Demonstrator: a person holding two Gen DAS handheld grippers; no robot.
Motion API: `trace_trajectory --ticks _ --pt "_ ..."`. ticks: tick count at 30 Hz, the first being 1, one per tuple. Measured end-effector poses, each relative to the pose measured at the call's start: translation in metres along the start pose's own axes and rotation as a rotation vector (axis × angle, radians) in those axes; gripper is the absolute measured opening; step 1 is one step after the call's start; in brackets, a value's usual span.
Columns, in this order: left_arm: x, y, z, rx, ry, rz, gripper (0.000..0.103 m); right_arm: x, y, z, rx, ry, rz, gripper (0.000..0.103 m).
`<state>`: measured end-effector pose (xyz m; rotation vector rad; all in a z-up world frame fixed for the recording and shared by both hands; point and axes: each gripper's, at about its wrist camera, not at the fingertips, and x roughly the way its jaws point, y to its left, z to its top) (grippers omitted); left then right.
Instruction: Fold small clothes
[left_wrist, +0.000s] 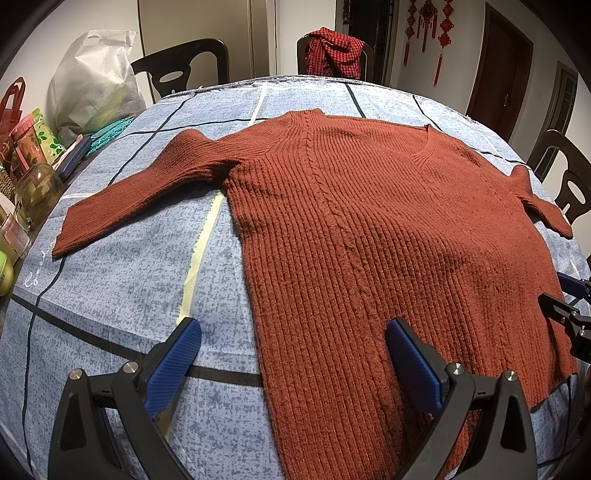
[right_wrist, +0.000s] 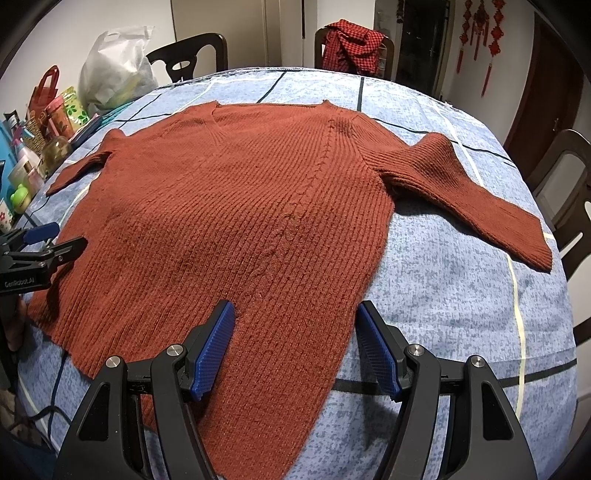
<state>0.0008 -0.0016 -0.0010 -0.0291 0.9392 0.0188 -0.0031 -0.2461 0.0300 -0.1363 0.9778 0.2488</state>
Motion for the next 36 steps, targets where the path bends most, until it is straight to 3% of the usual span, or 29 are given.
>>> trace_trajectory --ticks 36 --pt "-0.0003 0.0037 -0.0012 -0.007 0.001 0.010 0.103 -0.0009 0.0003 -0.0007 0.002 0.001 0.004 0.068"
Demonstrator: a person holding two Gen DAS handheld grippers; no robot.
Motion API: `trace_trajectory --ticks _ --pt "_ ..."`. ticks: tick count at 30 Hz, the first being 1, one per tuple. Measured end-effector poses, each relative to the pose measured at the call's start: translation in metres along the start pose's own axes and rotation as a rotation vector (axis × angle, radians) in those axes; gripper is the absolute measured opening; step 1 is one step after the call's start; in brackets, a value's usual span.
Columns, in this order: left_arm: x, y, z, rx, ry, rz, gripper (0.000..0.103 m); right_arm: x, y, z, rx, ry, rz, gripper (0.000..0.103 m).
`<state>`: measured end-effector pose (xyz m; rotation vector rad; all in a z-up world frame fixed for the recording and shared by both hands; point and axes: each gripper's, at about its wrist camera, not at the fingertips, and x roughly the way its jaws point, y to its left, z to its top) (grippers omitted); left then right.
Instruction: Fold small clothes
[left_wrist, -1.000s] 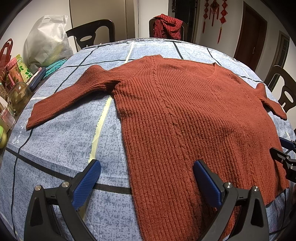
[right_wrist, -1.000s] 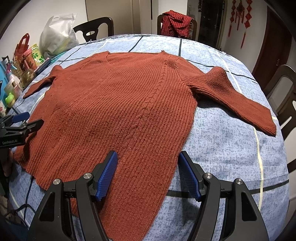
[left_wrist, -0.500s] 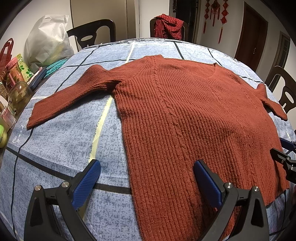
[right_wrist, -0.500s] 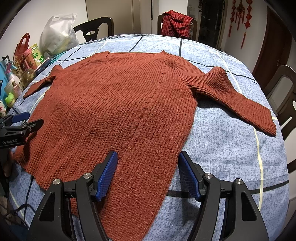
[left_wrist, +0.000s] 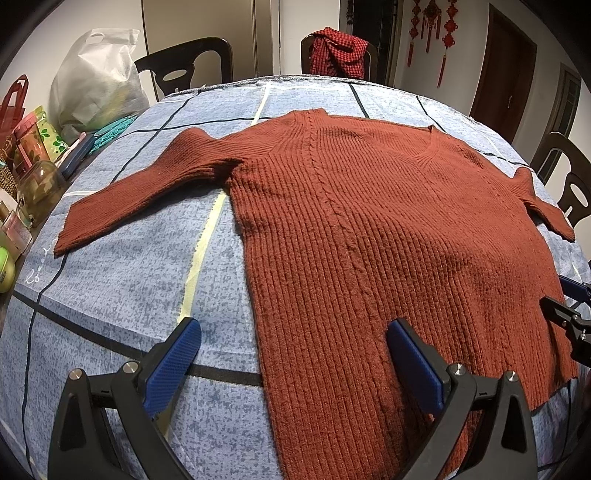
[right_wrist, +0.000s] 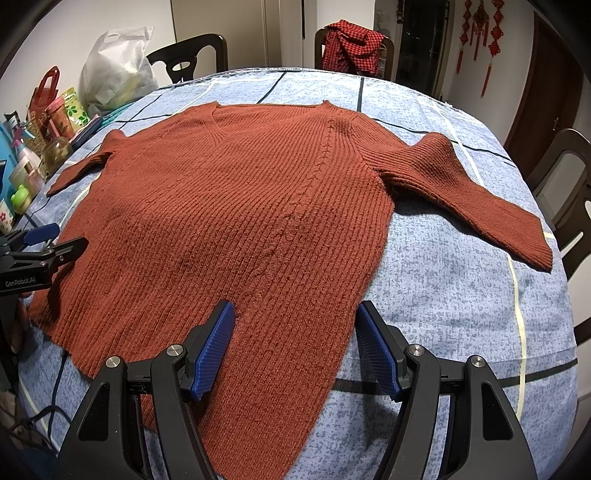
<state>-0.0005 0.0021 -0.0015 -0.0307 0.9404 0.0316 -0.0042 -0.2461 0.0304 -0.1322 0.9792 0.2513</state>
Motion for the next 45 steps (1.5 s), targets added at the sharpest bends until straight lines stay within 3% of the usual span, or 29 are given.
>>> trace_trajectory --ticks 45 --pt "-0.0023 0.0001 0.0005 -0.013 -0.006 0.007 0.102 -0.0003 0.0009 0.0010 -0.005 0.015 0.006 0.068"
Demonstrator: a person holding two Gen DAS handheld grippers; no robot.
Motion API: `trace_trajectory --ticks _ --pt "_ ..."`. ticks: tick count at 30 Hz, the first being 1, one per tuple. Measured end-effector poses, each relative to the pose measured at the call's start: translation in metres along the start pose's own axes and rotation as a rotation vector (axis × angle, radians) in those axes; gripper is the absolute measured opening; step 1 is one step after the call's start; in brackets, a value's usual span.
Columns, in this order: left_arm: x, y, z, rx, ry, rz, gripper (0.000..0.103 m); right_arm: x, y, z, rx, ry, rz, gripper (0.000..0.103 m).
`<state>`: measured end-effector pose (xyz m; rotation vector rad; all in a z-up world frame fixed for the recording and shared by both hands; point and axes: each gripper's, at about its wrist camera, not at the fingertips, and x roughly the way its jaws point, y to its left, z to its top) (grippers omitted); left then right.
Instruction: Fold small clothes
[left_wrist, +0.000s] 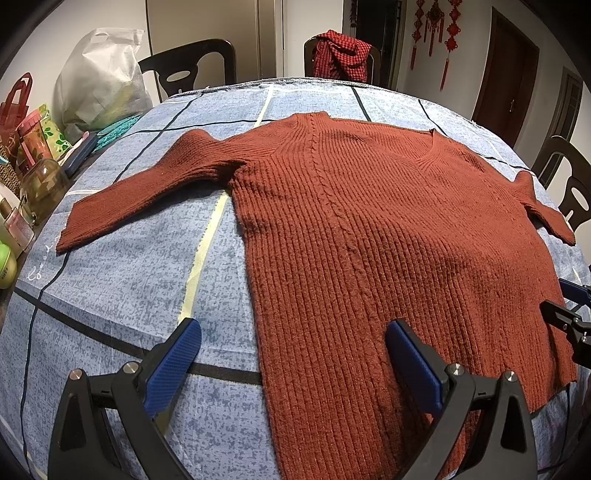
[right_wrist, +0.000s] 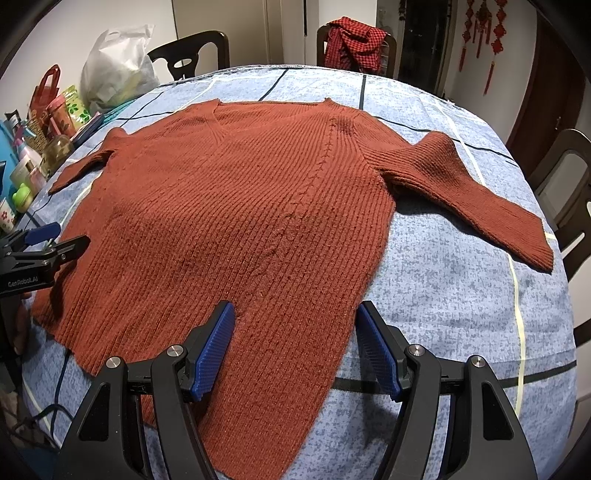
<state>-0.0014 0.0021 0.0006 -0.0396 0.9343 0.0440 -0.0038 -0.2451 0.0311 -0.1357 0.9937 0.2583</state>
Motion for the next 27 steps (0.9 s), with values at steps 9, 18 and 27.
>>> trace_trajectory --ticks 9,18,27 --pt "-0.002 0.000 0.001 -0.004 0.000 -0.005 0.101 -0.003 0.005 0.002 -0.041 0.002 -0.028 0.068" --pt "-0.007 0.001 0.001 0.001 -0.008 -0.012 0.100 -0.005 0.006 0.002 -0.041 -0.002 -0.023 0.068" --pt "-0.011 0.001 0.005 0.000 -0.026 -0.016 0.100 -0.013 0.012 0.008 -0.055 -0.027 -0.002 0.068"
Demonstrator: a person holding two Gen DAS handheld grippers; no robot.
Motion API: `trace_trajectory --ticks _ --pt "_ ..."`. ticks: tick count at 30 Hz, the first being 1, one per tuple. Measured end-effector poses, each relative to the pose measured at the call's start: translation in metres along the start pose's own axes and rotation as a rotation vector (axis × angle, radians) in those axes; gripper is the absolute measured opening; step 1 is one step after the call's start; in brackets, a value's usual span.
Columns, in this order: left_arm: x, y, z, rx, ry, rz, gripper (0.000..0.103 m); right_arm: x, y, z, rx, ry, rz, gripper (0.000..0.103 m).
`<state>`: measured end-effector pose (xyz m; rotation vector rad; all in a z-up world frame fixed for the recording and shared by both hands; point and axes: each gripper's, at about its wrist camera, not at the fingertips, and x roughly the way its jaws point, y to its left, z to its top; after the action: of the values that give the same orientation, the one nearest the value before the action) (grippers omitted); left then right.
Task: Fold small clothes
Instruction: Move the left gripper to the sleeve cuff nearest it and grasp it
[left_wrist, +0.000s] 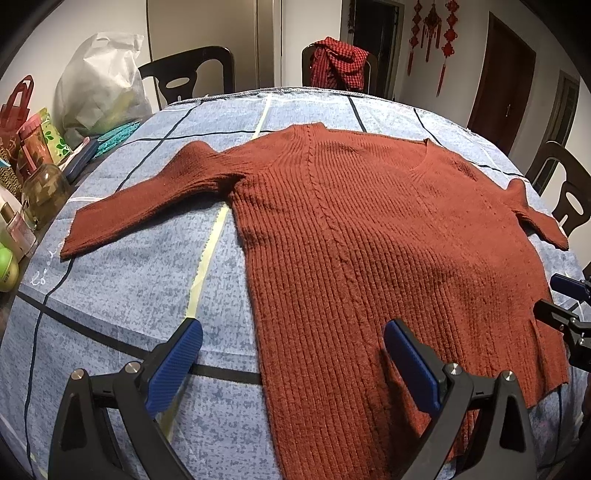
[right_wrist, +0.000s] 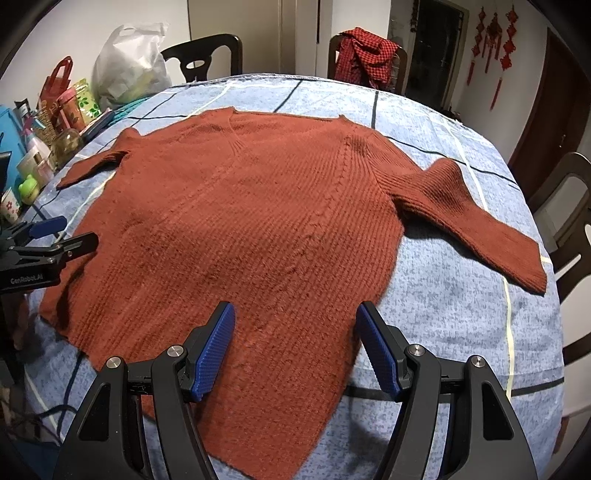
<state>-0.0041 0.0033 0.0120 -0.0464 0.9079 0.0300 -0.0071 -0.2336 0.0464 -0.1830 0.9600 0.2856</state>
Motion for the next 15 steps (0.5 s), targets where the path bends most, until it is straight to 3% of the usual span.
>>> trace_trajectory --ticks 15 --pt "0.004 0.013 0.010 -0.011 -0.018 0.015 0.100 0.005 0.013 0.016 -0.030 -0.018 0.032 0.068"
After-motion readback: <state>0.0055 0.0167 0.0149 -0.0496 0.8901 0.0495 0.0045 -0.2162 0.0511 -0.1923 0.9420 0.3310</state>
